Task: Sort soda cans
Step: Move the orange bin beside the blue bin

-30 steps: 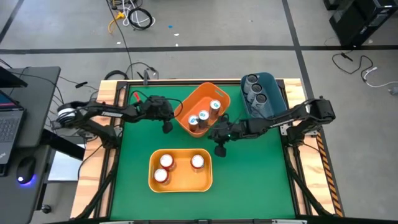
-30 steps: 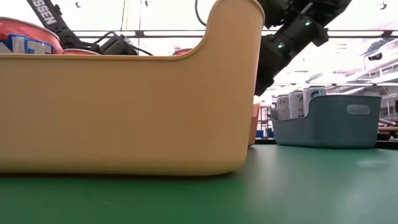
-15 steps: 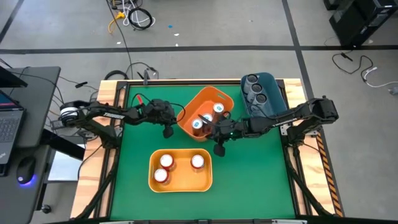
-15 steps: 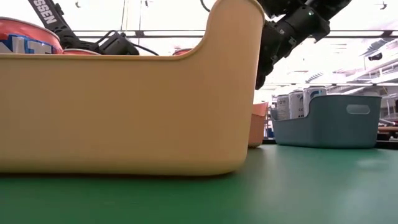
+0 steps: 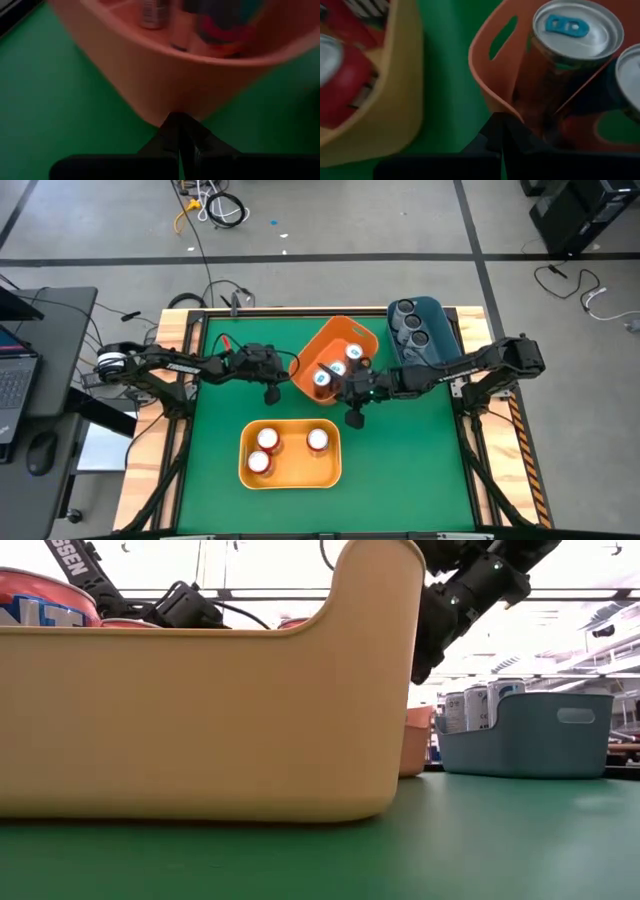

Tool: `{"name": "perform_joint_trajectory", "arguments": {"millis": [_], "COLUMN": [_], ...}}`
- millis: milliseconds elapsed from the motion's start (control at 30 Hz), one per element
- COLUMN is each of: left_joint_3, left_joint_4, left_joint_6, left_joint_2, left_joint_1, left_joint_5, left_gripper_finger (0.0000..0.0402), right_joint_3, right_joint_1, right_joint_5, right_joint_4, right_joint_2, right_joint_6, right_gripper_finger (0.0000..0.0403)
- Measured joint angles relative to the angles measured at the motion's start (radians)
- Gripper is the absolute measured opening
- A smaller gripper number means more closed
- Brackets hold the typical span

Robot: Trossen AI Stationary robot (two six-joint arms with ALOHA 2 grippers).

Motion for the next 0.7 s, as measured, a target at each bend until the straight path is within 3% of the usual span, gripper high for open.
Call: {"name": "perform_joint_trajectory", "arguments": {"millis": [167, 500, 700], "left_joint_3": [0.008, 0.005, 0.004], "left_joint_4": [0.034, 0.03, -0.007], "left_joint_6": [0.004, 0.012, 0.038], "left_joint_2": [-0.005, -0.002, -0.034], "left_joint_1": [-0.009, -0.004, -0.003], "left_joint_5": [0.053, -0.004, -0.084], "left_gripper_finger": [0.0, 0.0, 0.0], "right_joint_3": [0.0, 0.001, -0.072], "right_joint_1": [-0.026, -0.06, -0.133], "right_joint_5": [0.045, 0.036, 0.152], "right_joint_4": [-0.059, -0.314, -0.41], "right_joint_2": [-0.023, -0.26, -0.262], "right_joint_6": [-0.033, -0.022, 0.096], "right_gripper_finger": [0.0, 0.0, 0.0]}}
